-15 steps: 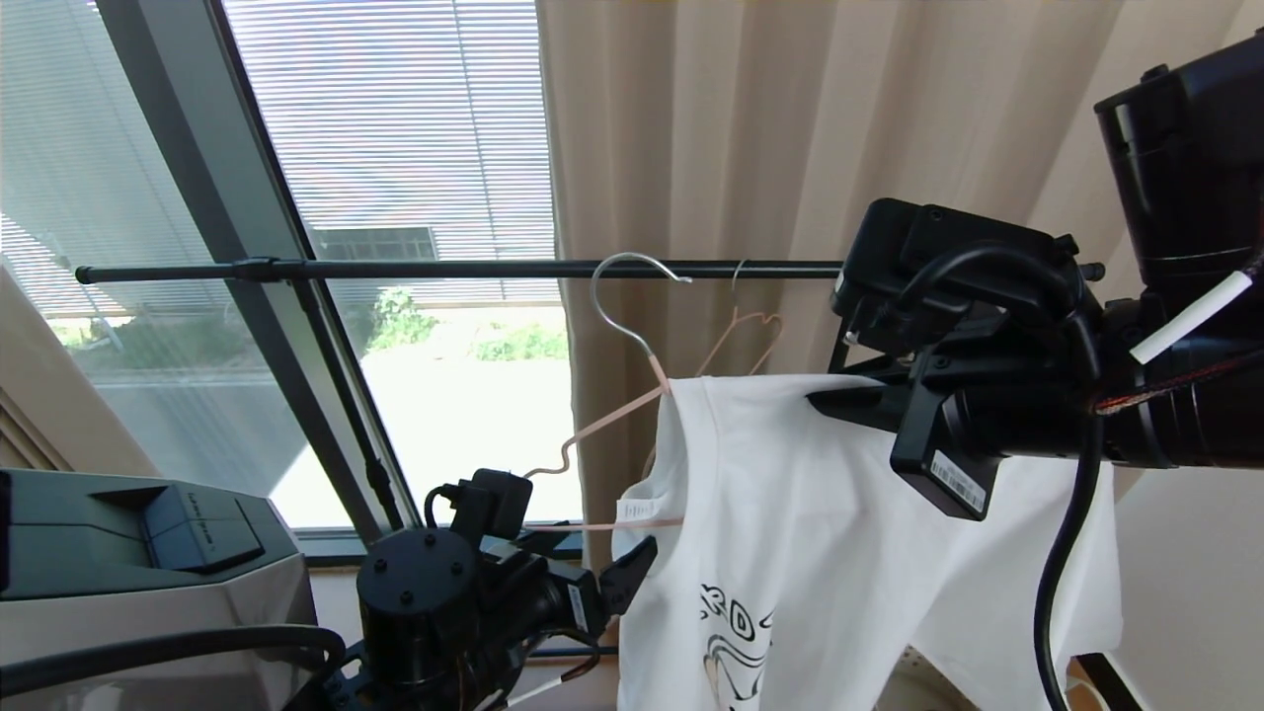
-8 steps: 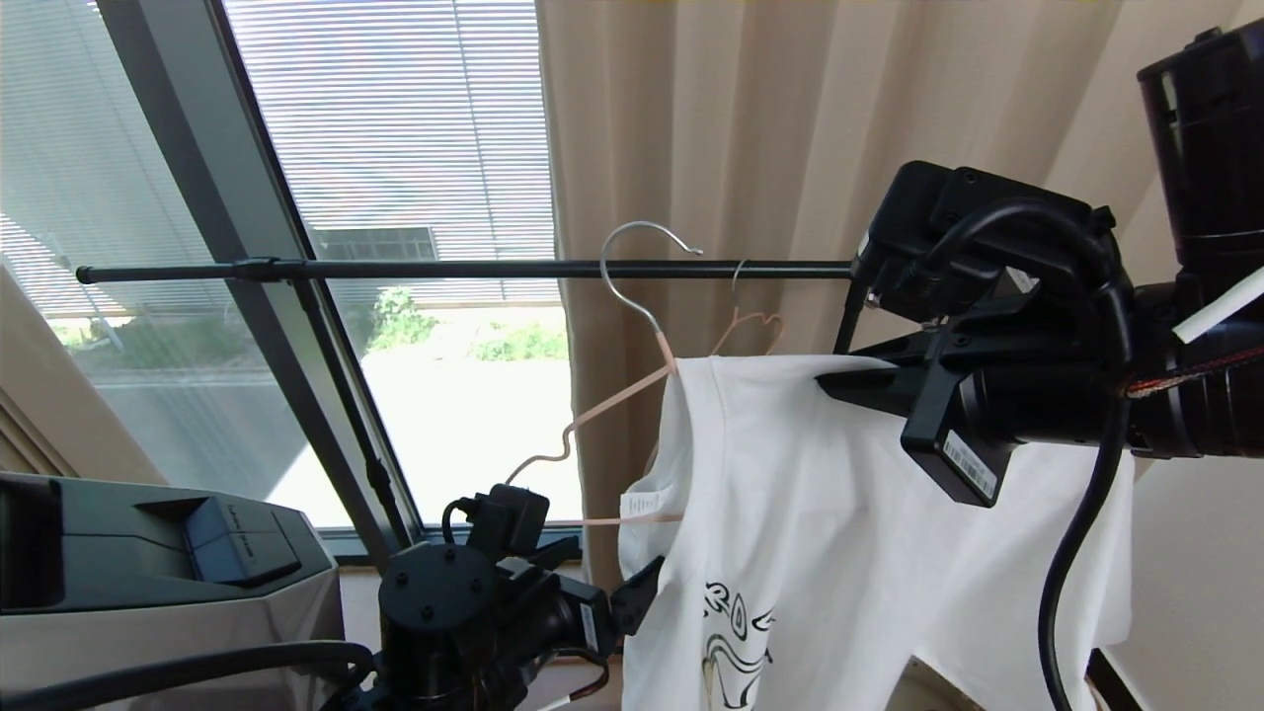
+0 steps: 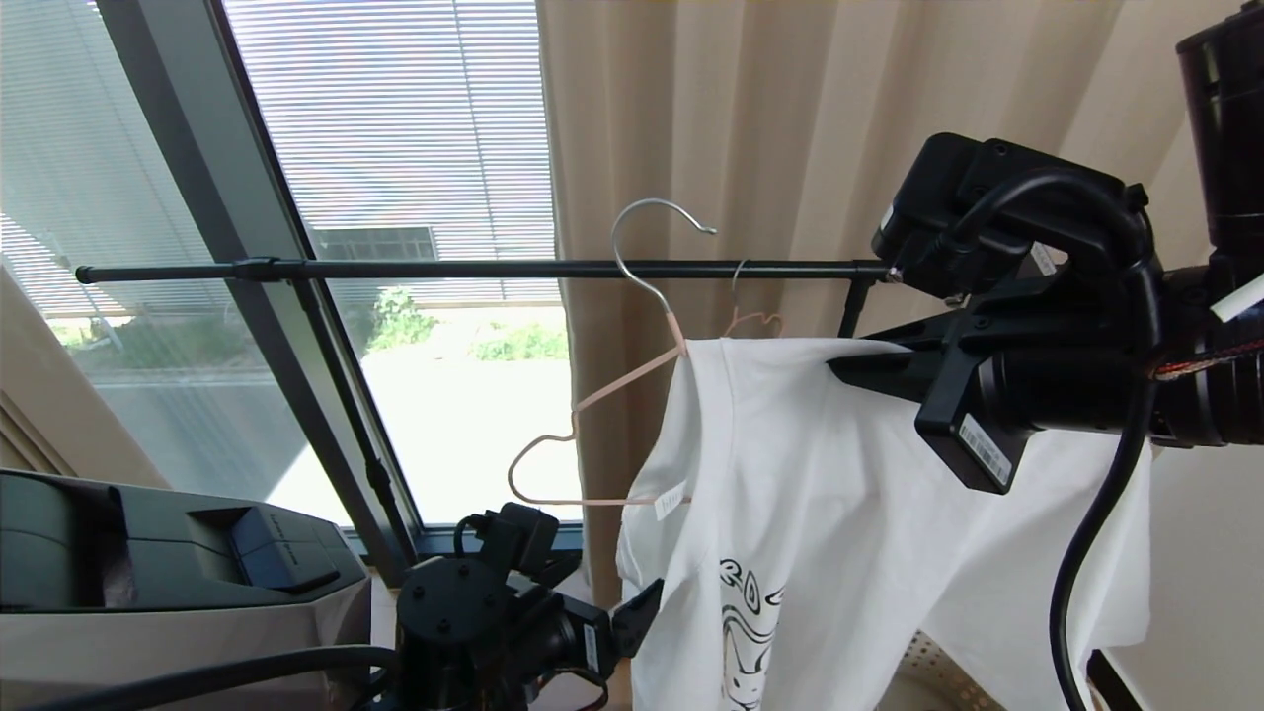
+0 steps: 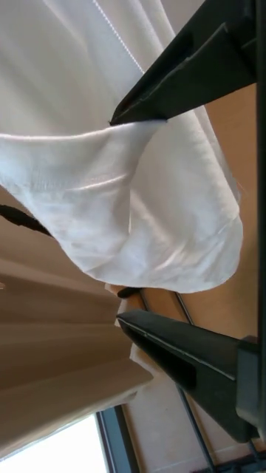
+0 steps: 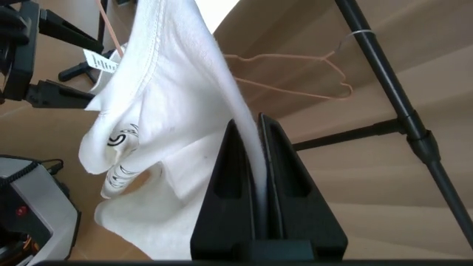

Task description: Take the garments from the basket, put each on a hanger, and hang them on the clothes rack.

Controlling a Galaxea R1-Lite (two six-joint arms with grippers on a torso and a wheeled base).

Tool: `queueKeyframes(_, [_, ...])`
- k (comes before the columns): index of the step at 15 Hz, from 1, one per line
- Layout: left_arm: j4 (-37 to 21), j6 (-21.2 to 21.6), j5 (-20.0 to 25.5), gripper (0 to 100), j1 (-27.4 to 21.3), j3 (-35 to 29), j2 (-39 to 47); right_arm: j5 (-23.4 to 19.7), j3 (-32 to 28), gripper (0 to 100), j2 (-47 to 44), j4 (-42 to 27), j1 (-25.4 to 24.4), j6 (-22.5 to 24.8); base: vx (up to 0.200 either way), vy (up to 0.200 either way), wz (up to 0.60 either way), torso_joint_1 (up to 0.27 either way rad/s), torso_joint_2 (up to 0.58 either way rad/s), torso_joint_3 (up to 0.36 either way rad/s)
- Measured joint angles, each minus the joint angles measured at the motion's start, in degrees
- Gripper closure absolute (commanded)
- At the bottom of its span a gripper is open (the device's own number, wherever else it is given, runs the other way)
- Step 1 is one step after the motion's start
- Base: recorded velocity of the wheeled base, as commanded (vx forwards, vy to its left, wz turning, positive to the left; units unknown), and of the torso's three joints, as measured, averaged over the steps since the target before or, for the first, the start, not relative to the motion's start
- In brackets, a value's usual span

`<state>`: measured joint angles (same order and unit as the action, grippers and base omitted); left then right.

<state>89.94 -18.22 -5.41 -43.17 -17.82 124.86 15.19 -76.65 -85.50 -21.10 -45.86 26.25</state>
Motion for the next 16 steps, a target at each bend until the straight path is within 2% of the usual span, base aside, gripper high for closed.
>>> queueKeyframes(6, [0.0,0.11,-0.09,100,0.2,0.74,-1.05,-0.46,1.29,100,1.13,-0.11,0.91,-0.17,0.0,0.0,0.0,0.0,0.0,0.0])
queueKeyframes(9, [0.0,0.35,-0.11,100,1.16,1.16,-2.73,-0.72,3.06,100,1.68,-0.05,2.1,-2.52,0.0,0.0,0.0,0.0,0.0,0.0])
queueKeyframes(10, [0.0,0.39,-0.11,100,1.55,1.18,-3.08,-1.26,4.14,100,1.96,-0.05,2.86,-3.34,0.0,0.0,0.0,0.0,0.0,0.0])
queueKeyframes(12, [-0.02,0.88,-0.27,100,2.29,1.18,-3.68,-5.14,6.89,100,2.88,0.5,4.91,-4.08,0.0,0.0,0.0,0.0,0.0,0.0])
queueKeyframes(16, [-0.02,2.85,-0.9,100,3.4,1.6,-4.9,-10.07,17.34,100,5.46,12.63,9.01,-4.63,0.0,0.0,0.0,0.0,0.0,0.0])
